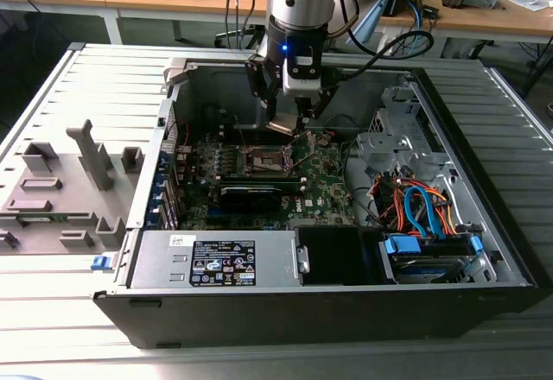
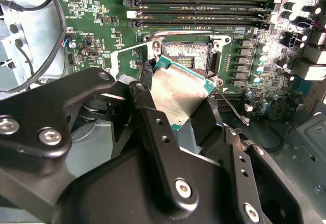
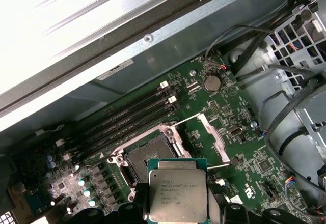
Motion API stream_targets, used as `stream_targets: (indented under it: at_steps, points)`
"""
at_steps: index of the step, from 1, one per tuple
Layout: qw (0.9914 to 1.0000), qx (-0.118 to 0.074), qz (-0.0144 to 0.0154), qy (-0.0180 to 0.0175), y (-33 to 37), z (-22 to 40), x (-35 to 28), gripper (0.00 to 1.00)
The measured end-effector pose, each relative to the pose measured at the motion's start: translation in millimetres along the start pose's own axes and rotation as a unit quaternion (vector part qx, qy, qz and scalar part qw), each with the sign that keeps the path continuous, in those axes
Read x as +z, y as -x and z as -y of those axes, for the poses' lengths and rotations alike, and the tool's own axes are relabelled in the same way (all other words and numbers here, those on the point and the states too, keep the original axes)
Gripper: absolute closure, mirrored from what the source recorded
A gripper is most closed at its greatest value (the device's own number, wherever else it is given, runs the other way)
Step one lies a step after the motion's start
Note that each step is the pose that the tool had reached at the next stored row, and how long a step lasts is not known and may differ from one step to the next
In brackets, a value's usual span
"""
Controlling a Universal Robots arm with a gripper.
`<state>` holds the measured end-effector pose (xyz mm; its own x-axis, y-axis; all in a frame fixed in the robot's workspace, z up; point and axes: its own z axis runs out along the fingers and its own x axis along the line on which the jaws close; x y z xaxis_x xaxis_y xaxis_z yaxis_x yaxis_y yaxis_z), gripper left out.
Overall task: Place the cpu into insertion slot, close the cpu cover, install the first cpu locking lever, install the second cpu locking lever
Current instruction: 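Place the cpu into insertion slot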
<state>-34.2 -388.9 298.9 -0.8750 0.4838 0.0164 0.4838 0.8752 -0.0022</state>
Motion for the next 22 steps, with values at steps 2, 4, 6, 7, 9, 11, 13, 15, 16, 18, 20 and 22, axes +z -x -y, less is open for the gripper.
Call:
stream_targets:
  at_steps: [2,4,6,7,9,11,13,15,16,18,20,22]
  points:
    - [1.00000,0.001,0.0000,0.0000,0.0,0.0,0.0,0.45]
    - [1.00000,0.002,0.0000,0.0000,0.0,0.0,0.0,0.45]
    - [1.00000,0.003,0.0000,0.0000,0.0,0.0,0.0,0.45]
    - [0.99999,0.004,0.0000,0.0001,0.0,0.0,0.0,0.45]
    - [0.99999,0.005,0.0000,0.0001,0.0,0.0,0.0,0.45]
    - [0.99998,0.006,0.0000,0.0001,0.0,0.0,0.0,0.45]
    - [0.99998,0.007,0.0000,0.0001,0.0,0.0,0.0,0.45]
    - [0.99997,0.008,0.0000,0.0001,0.0,0.0,0.0,0.45]
    - [0.99997,0.008,0.0000,0.0002,0.0,0.0,0.0,0.45]
    - [0.99996,0.009,0.0000,0.0002,0.0,0.0,0.0,0.45]
    - [0.99995,0.010,0.0000,0.0002,0.0,0.0,0.0,0.45]
    - [0.99994,0.011,0.0000,0.0002,0.0,0.0,0.0,0.45]
